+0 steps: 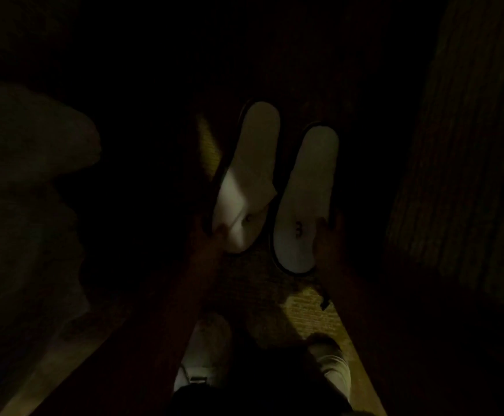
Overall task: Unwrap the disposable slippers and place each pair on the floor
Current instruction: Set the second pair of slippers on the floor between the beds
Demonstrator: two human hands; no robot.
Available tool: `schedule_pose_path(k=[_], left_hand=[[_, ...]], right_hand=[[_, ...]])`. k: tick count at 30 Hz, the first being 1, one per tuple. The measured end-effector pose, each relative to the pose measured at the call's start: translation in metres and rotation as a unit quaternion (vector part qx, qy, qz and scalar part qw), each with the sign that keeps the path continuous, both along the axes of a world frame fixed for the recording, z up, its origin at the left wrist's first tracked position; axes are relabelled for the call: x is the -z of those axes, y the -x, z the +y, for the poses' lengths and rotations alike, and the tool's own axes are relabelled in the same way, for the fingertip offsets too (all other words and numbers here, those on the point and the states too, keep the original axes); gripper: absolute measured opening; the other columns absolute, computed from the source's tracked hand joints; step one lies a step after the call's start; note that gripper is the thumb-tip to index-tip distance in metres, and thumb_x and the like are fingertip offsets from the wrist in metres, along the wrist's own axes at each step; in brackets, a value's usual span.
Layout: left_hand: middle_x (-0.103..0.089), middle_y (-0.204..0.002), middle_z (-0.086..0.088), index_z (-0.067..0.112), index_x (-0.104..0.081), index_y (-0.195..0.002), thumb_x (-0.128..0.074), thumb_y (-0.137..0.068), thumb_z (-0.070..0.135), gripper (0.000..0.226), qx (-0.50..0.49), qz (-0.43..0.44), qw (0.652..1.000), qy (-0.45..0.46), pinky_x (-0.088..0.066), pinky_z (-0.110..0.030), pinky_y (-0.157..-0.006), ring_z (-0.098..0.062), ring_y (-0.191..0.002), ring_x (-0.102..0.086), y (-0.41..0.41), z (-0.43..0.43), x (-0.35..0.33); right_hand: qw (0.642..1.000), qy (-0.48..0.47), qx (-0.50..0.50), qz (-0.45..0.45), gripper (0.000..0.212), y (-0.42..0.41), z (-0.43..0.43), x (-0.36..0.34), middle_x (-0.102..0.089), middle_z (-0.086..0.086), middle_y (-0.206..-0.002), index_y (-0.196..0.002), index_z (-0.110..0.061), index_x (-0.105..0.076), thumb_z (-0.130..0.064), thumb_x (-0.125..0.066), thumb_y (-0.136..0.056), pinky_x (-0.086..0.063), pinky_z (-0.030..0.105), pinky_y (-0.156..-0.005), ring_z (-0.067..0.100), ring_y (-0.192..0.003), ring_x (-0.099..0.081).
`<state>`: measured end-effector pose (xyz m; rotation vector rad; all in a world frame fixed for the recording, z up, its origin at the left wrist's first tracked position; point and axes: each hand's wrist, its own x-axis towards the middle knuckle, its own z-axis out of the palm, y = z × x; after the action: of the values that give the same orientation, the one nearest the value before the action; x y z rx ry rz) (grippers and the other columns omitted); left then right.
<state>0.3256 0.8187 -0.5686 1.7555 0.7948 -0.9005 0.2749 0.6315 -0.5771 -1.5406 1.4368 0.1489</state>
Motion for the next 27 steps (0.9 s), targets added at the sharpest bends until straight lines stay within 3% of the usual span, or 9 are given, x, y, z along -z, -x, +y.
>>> schedule_pose_path(k=[3, 7, 10, 14, 17, 22, 27], left_hand=[[-0.03, -0.155, -0.014, 0.015, -0.021, -0.15, -0.058, -0.092, 0.03, 0.071, 0.007, 0.014, 0.999, -0.052, -0.033, -0.042, -0.105, -0.032, -0.139, -0.034, 0.009, -0.007, 0.008], [-0.032, -0.154, -0.017, 0.009, -0.026, -0.148, -0.058, -0.092, 0.026, 0.067, 0.085, -0.066, 0.983, -0.151, -0.026, -0.039, -0.109, -0.032, -0.141, -0.031, 0.016, -0.013, 0.005], [-0.032, -0.154, -0.014, 0.011, -0.023, -0.149, -0.06, -0.091, 0.022, 0.069, 0.106, -0.104, 0.978, -0.146, -0.026, -0.038, -0.109, -0.03, -0.14, -0.032, 0.017, -0.013, 0.003], [-0.032, -0.154, -0.014, 0.012, -0.025, -0.148, -0.057, -0.093, 0.022, 0.065, 0.144, -0.106, 0.972, -0.152, -0.025, -0.039, -0.11, -0.03, -0.14, -0.031, 0.015, -0.012, 0.003], [-0.03, -0.155, -0.015, 0.012, -0.025, -0.149, -0.055, -0.094, 0.021, 0.064, 0.17, -0.098, 0.966, -0.171, -0.023, -0.041, -0.111, -0.031, -0.141, -0.03, 0.016, -0.012, 0.002], [-0.033, -0.151, -0.017, 0.016, -0.031, -0.146, -0.058, -0.091, 0.023, 0.061, 0.217, -0.083, 0.946, -0.225, -0.034, -0.045, -0.103, -0.036, -0.135, -0.036, 0.013, -0.011, 0.001], [-0.037, -0.15, -0.018, 0.007, -0.03, -0.146, -0.063, -0.088, 0.018, 0.068, 0.226, -0.083, 0.956, -0.169, -0.031, -0.042, -0.107, -0.033, -0.136, -0.036, 0.007, -0.004, 0.004]], right_hand=[[0.998, 0.046, -0.027, 0.035, 0.056, 0.007, 0.002, 0.01, -0.027, 0.012, -0.156, -0.149, -0.014, -0.02, -0.025, -0.044, -0.099, -0.023, 0.043, -0.115, 0.03, -0.14, -0.028], [0.991, 0.091, -0.042, 0.084, 0.068, 0.009, 0.006, 0.01, -0.017, 0.014, -0.159, -0.151, -0.012, -0.012, -0.032, -0.049, -0.097, -0.016, 0.044, -0.117, 0.031, -0.145, -0.018], [0.986, 0.125, -0.058, 0.09, 0.066, 0.011, 0.006, 0.009, -0.021, 0.018, -0.157, -0.149, -0.006, -0.019, -0.027, -0.052, -0.096, -0.015, 0.045, -0.117, 0.033, -0.145, -0.02], [0.982, 0.155, -0.062, 0.092, 0.059, 0.017, 0.013, 0.006, -0.03, 0.022, -0.152, -0.145, 0.001, -0.028, -0.02, -0.054, -0.096, -0.015, 0.03, -0.109, 0.035, -0.141, -0.027], [0.984, 0.137, -0.047, 0.101, 0.058, 0.02, 0.013, 0.007, -0.032, 0.021, -0.152, -0.145, -0.001, -0.028, -0.02, -0.052, -0.096, -0.018, 0.032, -0.111, 0.034, -0.141, -0.028], [0.99, 0.117, -0.021, 0.08, 0.054, 0.016, 0.009, 0.009, -0.036, 0.022, -0.149, -0.143, 0.001, -0.031, -0.015, -0.052, -0.096, -0.022, 0.031, -0.108, 0.034, -0.138, -0.032], [0.991, 0.108, -0.021, 0.077, 0.057, 0.017, 0.013, 0.009, -0.033, 0.022, -0.15, -0.144, 0.001, -0.028, -0.013, -0.053, -0.095, -0.023, 0.031, -0.109, 0.034, -0.139, -0.031]])
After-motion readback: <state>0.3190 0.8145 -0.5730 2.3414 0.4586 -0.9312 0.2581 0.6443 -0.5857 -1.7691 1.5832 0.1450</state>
